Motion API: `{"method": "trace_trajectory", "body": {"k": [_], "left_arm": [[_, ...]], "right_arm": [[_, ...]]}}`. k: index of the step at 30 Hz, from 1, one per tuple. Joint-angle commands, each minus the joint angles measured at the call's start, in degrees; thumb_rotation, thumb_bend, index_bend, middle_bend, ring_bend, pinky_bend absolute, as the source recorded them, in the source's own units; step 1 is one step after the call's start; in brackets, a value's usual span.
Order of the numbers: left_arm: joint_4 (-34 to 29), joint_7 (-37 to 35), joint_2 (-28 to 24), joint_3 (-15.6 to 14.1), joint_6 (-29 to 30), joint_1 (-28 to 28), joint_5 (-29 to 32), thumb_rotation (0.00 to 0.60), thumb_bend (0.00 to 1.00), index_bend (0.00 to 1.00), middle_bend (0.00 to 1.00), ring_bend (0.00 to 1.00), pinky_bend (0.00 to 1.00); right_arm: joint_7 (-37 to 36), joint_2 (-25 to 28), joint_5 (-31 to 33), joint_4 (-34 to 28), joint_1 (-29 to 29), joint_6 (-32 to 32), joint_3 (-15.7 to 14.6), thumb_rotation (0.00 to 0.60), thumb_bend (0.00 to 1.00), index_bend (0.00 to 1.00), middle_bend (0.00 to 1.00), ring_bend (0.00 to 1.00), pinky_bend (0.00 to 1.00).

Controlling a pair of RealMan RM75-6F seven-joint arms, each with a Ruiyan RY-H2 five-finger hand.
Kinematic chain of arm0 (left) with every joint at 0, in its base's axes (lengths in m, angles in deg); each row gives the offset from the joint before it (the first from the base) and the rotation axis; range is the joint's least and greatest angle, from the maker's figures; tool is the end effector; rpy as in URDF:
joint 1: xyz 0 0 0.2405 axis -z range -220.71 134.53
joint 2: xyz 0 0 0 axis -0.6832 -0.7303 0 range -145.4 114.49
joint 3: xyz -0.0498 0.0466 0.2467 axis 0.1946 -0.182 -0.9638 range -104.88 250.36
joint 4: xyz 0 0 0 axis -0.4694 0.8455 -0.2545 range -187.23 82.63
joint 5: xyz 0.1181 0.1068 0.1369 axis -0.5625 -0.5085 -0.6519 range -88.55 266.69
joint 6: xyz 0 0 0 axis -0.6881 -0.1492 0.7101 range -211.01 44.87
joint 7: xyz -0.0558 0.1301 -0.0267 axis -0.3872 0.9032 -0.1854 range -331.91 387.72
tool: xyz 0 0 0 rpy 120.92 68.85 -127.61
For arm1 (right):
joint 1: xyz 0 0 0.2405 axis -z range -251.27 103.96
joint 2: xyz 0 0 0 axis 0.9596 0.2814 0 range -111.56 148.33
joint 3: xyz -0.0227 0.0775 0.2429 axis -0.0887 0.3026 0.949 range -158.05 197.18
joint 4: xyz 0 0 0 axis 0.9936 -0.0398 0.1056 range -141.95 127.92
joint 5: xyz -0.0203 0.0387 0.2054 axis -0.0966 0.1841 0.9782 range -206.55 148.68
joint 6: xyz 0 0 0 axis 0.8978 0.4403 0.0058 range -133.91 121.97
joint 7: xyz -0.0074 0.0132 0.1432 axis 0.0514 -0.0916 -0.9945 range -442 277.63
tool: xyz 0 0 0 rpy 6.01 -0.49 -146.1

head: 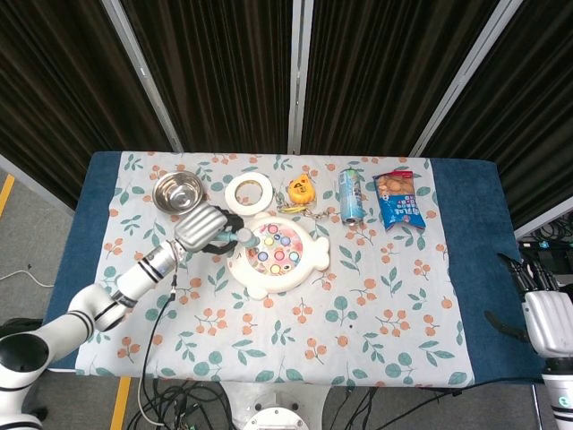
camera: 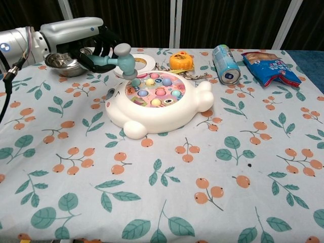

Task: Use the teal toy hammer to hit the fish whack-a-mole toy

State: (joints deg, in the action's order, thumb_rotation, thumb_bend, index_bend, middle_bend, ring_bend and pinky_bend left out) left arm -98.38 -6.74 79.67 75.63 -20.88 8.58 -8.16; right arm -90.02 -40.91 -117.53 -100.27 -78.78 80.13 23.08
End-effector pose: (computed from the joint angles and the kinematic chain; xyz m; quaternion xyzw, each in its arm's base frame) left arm -0.1510 0.4118 -0.0018 -0.7747 -0.3070 -0.4795 0.2752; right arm -0.3045 -0.1847 0.1857 0.5900 -0.3875 0.4281 0.5644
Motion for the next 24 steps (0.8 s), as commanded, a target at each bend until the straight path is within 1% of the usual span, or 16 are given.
{"method": "trace_trajectory", "body": {"k": [1, 6, 14, 24], "left_arm": [[-0.7, -1.1, 0.0, 0.1, -3.3, 1.7, 1.2, 0.600, 0.48, 0.63, 0.65, 0.57, 0.81], [-0.6, -1.1, 0.0, 0.8, -6.4, 3.3, 3.3, 0.600, 0.49, 0.63, 0.65, 0.56, 0.81], [-2.2, -0.5, -0.6, 0.1, -9.4, 4.2, 4.7, 0.600, 0.49, 0.63, 0.65, 0.56, 0.81], [-5.0, 5.2, -2.0, -0.6, -10.5, 4.4, 5.5, 0.600, 0.49, 0.63, 0.65, 0.56, 0.81]], "right_arm": [[0.2, 0.0, -0.1, -0.1, 0.0, 0.0, 0.0, 0.600, 0.07, 0.11, 0.20, 0.03, 0.10], [0.3, 0.1, 0.1, -0.2, 0.1, 0.1, 0.0, 0.600, 0.07, 0.11, 0.20, 0.03, 0.10], [-0.3, 0.0, 0.3, 0.2, 0.4, 0.1, 0.0, 0.600, 0.07, 0.11, 0.20, 0.03, 0.10], [-1.0, -0.1, -0.1, 0.8, 0.7, 0.9, 0.0, 0.600, 0.07, 0.11, 0.20, 0.03, 0.10]]}}
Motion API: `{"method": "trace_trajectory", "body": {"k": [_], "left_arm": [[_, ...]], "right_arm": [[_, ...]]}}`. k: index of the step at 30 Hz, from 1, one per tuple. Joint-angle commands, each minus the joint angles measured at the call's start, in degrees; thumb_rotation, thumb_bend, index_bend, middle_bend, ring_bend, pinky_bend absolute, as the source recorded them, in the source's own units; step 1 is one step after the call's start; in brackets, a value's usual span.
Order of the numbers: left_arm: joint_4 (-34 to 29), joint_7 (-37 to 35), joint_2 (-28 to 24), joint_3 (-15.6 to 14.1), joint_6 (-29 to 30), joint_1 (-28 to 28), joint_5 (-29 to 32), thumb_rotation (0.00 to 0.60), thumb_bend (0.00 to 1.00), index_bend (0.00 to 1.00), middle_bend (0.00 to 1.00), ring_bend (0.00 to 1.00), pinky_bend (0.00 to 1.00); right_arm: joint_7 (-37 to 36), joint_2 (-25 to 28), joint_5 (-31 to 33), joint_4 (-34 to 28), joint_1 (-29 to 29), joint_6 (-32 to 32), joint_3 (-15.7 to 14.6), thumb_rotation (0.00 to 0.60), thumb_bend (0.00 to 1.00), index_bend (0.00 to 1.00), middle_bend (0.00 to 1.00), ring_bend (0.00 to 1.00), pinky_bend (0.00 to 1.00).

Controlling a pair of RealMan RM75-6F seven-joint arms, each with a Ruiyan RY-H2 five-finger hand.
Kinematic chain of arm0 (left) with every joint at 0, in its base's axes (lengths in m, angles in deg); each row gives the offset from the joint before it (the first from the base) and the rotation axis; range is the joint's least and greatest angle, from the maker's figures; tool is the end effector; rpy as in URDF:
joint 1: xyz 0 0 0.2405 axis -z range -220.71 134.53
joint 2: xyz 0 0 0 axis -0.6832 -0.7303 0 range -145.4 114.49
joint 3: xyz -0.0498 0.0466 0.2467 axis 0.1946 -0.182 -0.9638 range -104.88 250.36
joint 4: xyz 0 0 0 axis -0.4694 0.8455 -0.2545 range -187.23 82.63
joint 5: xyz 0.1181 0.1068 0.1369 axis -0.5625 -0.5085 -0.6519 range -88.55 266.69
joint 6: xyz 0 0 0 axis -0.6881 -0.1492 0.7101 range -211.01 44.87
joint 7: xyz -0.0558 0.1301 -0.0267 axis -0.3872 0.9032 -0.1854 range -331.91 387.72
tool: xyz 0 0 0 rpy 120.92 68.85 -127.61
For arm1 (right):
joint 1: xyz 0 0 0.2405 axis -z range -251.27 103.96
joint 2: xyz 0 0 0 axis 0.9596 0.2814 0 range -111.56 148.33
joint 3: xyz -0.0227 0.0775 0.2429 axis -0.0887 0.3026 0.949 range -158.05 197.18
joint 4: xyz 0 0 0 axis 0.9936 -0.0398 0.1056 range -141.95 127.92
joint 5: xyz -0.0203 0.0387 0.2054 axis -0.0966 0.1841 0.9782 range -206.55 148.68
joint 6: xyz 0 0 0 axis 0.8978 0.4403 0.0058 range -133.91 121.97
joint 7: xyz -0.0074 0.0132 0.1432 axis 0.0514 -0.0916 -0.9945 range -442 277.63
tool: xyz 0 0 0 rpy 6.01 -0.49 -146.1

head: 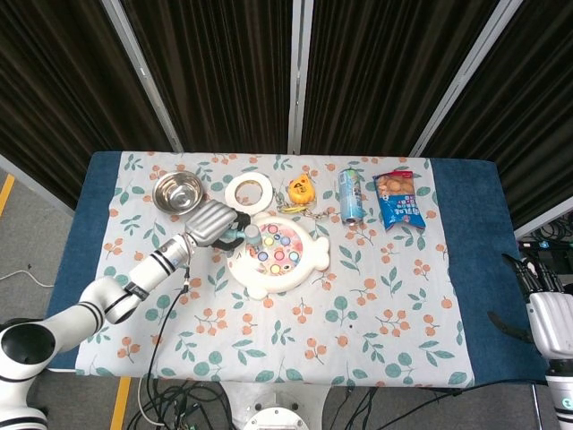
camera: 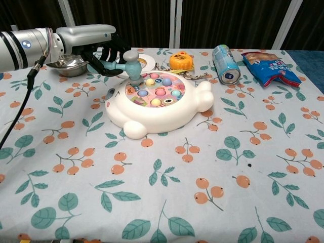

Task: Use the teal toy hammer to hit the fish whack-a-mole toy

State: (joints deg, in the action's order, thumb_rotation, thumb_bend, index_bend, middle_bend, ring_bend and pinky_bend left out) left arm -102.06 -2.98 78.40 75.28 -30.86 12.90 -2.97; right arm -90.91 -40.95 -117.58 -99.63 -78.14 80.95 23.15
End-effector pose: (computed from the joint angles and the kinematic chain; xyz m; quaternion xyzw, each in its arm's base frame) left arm -0.1374 0.4252 -0.0140 -0.7921 -0.3315 -0.4237 0.2885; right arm -0.3075 -0.1817 0.1886 0.5842 -0.3873 0.4314 0.5680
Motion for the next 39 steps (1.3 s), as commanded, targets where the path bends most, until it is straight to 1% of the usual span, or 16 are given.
{"method": "trace_trajectory", "body": {"k": [1, 5, 9, 18, 23, 26, 29, 35, 39], "left_arm": [[-1.9, 1.5, -1.0, -0.1, -0.5, 0.0, 0.6, 0.600, 0.49, 0.63, 0.65, 0.57, 0.81], [-4.2, 1.3, -2.4, 1.0, 1.1, -0.7, 1.8, 0.600, 0.49, 0.63, 0.65, 0.56, 0.81], [-5.6, 2.3, -3.3, 1.4, 0.6, -0.6, 2.6, 0.600, 0.49, 0.63, 0.65, 0.56, 0.81], [-4.0, 3.0, -1.2, 0.6, -3.1, 0.6, 3.2, 0.600, 0.49, 0.63, 0.65, 0.56, 0.81], [-4.5, 3.2, -1.4, 0.5, -2.7, 0.5, 3.0, 0.600, 0.49, 0.63, 0.65, 0.56, 0.81], [-6.6, 3.1, -3.0, 0.6, -1.0, 0.0, 2.7, 0.600, 0.49, 0.63, 0.65, 0.56, 0.81], [-10.0, 2.9, -5.2, 0.6, -0.2, -0.5, 2.8, 0.600, 0.49, 0.63, 0.65, 0.56, 0.81], [-17.5, -0.4, -9.0, -0.2, -3.2, -0.5, 3.5, 0.600, 0.49, 0.63, 0.64, 0.56, 0.81], [-18.3, -0.8, -9.5, -0.8, -5.1, 0.0, 3.4, 0.600, 0.49, 0.63, 0.64, 0.56, 0.81]], "right_arm": [[-0.2, -0.1, -0.1, 0.2, 0.1, 0.1, -0.1, 0.600, 0.07, 0.11, 0.20, 0.03, 0.10], [-0.5, -0.1, -0.3, 0.4, 0.1, 0.2, -0.1, 0.600, 0.07, 0.11, 0.20, 0.03, 0.10], [-0.6, -0.1, -0.4, 0.5, 0.2, 0.3, -0.1, 0.600, 0.07, 0.11, 0.20, 0.03, 0.10], [-0.8, -0.2, 0.0, 0.7, 0.3, 0.1, -0.1, 0.600, 0.07, 0.11, 0.20, 0.03, 0.10], [-1.0, -0.2, -0.1, 0.9, 0.4, 0.2, -0.1, 0.600, 0.07, 0.11, 0.20, 0.03, 0.10], [-1.2, -0.2, -0.2, 1.0, 0.6, 0.5, -0.1, 0.600, 0.07, 0.11, 0.20, 0.03, 0.10], [-1.4, -0.3, -0.3, 1.2, 0.5, 0.5, -0.1, 0.600, 0.07, 0.11, 0.20, 0.03, 0.10], [-1.7, -0.6, -0.5, 1.5, 0.5, 0.4, -0.2, 0.600, 0.07, 0.11, 0.20, 0.03, 0.10], [-1.7, -0.5, -0.5, 1.5, 0.5, 0.4, -0.2, 0.600, 0.07, 0.11, 0.20, 0.03, 0.10]]}}
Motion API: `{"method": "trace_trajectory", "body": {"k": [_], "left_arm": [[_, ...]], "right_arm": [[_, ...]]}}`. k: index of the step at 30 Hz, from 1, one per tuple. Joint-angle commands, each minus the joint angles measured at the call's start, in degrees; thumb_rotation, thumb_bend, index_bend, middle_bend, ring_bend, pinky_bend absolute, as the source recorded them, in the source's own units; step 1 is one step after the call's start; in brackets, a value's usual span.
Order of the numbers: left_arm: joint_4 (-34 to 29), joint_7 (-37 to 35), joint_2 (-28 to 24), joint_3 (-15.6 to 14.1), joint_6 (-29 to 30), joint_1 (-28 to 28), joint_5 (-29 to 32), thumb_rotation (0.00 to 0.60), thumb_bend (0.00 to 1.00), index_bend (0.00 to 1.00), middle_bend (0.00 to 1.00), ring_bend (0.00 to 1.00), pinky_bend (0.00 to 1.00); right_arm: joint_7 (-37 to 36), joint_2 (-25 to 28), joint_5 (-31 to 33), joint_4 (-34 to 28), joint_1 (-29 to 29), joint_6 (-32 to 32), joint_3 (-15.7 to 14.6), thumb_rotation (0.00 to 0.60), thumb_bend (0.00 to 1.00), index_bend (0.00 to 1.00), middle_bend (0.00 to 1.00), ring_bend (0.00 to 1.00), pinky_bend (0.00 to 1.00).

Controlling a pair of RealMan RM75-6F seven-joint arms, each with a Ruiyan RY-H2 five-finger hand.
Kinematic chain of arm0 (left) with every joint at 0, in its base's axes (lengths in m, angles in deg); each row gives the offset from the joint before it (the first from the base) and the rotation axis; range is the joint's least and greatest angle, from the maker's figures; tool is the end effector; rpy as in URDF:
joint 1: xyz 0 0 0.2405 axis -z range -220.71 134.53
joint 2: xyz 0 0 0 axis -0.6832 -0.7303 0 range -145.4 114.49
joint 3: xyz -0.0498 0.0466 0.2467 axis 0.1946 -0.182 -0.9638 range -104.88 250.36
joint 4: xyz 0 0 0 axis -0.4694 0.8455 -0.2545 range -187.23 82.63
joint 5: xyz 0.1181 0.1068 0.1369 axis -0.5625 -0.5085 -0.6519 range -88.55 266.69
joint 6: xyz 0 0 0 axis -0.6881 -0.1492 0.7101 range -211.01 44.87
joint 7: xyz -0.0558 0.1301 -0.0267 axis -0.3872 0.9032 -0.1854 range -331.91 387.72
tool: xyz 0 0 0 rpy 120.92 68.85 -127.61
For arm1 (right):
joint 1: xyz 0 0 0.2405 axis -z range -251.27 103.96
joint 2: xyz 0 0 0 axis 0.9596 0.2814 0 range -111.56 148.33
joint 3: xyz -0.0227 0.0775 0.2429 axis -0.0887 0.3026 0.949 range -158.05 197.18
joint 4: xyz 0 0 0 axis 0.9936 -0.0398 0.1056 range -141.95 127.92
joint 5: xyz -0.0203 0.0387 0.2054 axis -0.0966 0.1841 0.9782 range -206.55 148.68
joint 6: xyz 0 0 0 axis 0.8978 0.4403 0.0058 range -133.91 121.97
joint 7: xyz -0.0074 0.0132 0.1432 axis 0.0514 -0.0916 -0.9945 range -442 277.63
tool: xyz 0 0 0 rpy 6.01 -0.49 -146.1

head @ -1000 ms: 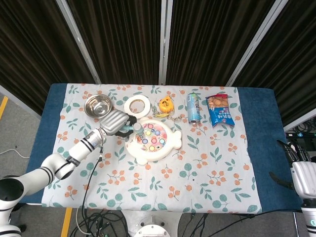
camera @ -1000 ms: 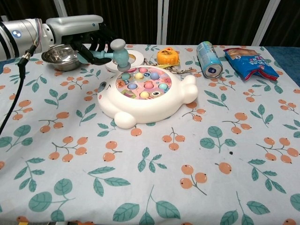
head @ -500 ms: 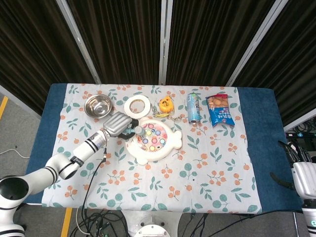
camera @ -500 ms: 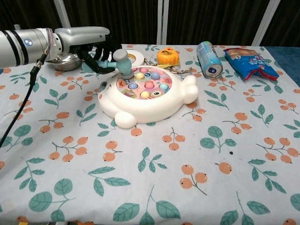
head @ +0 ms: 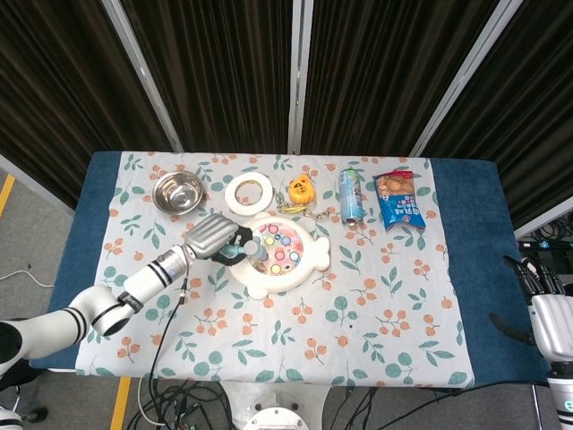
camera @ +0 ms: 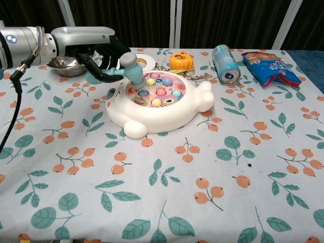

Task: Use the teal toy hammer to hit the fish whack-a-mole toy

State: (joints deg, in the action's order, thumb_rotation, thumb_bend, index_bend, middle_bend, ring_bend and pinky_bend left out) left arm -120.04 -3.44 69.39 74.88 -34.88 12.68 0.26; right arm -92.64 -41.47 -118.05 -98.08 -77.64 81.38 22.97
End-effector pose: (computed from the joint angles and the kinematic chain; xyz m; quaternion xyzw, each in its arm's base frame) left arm -0.1261 0.3949 -0.0029 -0.7842 -0.4041 -0.4099 0.2318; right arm -0.3124 -0.1786 0.1885 0.5815 -0.3907 0.4347 0.5659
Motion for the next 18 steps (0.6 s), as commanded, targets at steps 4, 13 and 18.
{"method": "trace_trajectory", "body": {"k": [4, 13, 18], "left_arm": [[0.3, -1.2, -0.7, -0.2, -0.5, -0.8, 1.3, 0.600, 0.49, 0.63, 0.64, 0.56, 0.81], [0.1, -0.5, -3.0, -2.3, 2.2, -5.9, 2.6, 0.600, 0.49, 0.63, 0.64, 0.56, 0.81], [3.3, 3.8, -1.5, -2.8, 2.0, -8.2, 4.4, 0.600, 0.49, 0.63, 0.64, 0.55, 0.79]], "right_arm": [[0.0, 0.2, 0.1, -0.1, 0.1, 0.2, 0.0, 0.600, 0.07, 0.11, 0.20, 0.03, 0.10], [-0.2, -0.2, -0.4, 0.1, -0.4, -0.5, 0.0, 0.600, 0.07, 0.11, 0.20, 0.03, 0.10], [0.0, -0.2, -0.6, 0.1, -0.7, -0.6, 0.0, 0.600, 0.07, 0.11, 0.20, 0.03, 0.10]]}}
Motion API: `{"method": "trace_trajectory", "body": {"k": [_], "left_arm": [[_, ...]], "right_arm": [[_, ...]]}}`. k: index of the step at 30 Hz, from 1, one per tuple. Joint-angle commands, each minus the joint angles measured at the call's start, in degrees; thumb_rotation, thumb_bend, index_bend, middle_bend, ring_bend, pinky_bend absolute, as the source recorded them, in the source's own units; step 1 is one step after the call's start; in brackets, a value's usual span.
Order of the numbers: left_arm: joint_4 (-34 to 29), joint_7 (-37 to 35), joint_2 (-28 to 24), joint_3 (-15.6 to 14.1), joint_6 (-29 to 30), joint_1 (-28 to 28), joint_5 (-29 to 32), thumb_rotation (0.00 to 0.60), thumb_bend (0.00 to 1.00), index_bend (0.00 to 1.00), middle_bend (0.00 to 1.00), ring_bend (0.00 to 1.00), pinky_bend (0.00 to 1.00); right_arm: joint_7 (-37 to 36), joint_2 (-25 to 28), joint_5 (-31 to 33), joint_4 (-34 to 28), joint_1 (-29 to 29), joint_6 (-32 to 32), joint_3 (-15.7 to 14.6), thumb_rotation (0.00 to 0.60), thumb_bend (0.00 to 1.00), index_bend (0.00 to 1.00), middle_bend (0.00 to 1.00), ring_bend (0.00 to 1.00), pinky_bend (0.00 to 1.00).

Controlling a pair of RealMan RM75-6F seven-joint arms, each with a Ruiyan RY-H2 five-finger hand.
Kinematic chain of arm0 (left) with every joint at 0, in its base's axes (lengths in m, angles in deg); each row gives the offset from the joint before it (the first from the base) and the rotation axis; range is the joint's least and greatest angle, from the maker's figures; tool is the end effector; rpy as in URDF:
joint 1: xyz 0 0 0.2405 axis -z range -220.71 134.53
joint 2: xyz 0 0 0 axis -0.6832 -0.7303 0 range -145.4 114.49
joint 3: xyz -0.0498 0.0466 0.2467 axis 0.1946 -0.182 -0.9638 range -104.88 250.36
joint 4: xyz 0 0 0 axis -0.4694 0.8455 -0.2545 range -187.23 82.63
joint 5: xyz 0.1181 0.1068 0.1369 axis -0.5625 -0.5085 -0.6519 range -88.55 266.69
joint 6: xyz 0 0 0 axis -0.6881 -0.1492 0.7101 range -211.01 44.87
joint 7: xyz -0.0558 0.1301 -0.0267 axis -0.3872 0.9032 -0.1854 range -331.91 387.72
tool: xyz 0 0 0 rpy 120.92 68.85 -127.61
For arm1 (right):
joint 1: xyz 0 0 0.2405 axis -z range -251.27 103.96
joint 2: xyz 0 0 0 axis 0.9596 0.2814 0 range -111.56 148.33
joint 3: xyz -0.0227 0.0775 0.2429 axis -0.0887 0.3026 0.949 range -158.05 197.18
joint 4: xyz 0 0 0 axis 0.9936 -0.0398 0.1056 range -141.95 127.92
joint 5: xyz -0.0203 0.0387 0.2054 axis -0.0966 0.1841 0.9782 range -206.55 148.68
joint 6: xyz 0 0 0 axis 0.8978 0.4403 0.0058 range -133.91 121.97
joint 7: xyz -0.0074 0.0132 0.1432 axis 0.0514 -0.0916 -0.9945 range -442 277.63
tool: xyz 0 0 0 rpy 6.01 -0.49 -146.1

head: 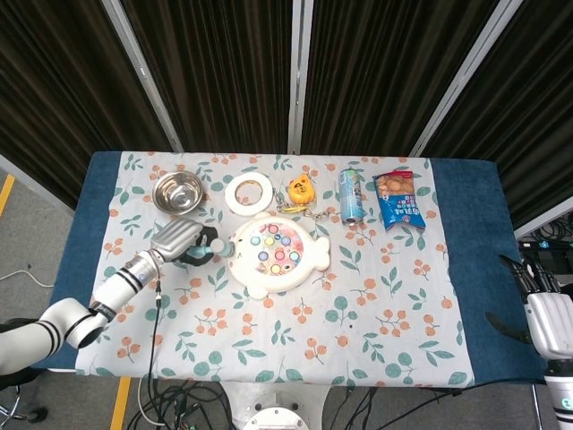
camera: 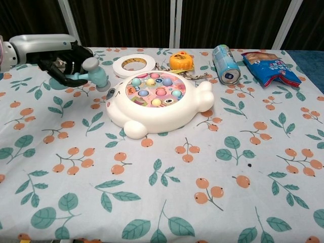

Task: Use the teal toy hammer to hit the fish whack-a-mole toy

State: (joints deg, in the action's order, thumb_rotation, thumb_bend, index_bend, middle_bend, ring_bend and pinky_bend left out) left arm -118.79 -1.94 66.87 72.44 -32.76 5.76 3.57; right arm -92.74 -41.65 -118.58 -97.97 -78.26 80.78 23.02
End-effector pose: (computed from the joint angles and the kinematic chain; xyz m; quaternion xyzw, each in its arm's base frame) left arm -0.1926 0.3862 0.0203 -0.7532 -0.4385 -0.3888 0.2989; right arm -0.3102 -0.1821 0.1858 0.5876 -0.3898 0.4366 0.5587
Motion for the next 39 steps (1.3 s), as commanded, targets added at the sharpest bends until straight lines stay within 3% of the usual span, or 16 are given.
{"method": "trace_trajectory", "body": {"k": [1, 6, 15, 25, 39], "left_arm": [[2.7, 2.9, 1.4, -0.4, -0.3, -1.5, 1.4, 0.600, 0.49, 0.62, 0.63, 0.55, 0.77], [6.2, 5.4, 3.4, -0.4, -0.9, -2.6, 2.2, 0.600, 0.49, 0.61, 0.62, 0.52, 0.69], [8.7, 4.1, 4.5, -0.8, -2.5, -3.9, 2.3, 0.600, 0.49, 0.57, 0.58, 0.45, 0.61], [10.3, 2.6, 5.1, -0.9, -2.0, -5.0, 1.2, 0.600, 0.49, 0.42, 0.42, 0.30, 0.48], [9.4, 4.4, 4.8, -0.9, -0.1, -5.9, -0.4, 0.600, 0.49, 0.36, 0.38, 0.26, 0.44]], "right_arm": [[0.1, 0.0, -0.1, -0.1, -0.1, -0.1, 0.0, 0.600, 0.07, 0.11, 0.20, 0.03, 0.10], [0.2, 0.0, 0.2, -0.2, -0.1, -0.2, 0.0, 0.600, 0.07, 0.11, 0.20, 0.03, 0.10], [0.4, 0.0, 0.3, -0.3, -0.1, -0.3, 0.0, 0.600, 0.07, 0.11, 0.20, 0.03, 0.10], [0.5, 0.0, 0.3, -0.4, -0.1, -0.3, -0.1, 0.600, 0.07, 0.11, 0.19, 0.03, 0.10], [0.7, 0.0, 0.1, -0.6, 0.0, 0.1, -0.1, 0.600, 0.07, 0.11, 0.19, 0.03, 0.10]]}}
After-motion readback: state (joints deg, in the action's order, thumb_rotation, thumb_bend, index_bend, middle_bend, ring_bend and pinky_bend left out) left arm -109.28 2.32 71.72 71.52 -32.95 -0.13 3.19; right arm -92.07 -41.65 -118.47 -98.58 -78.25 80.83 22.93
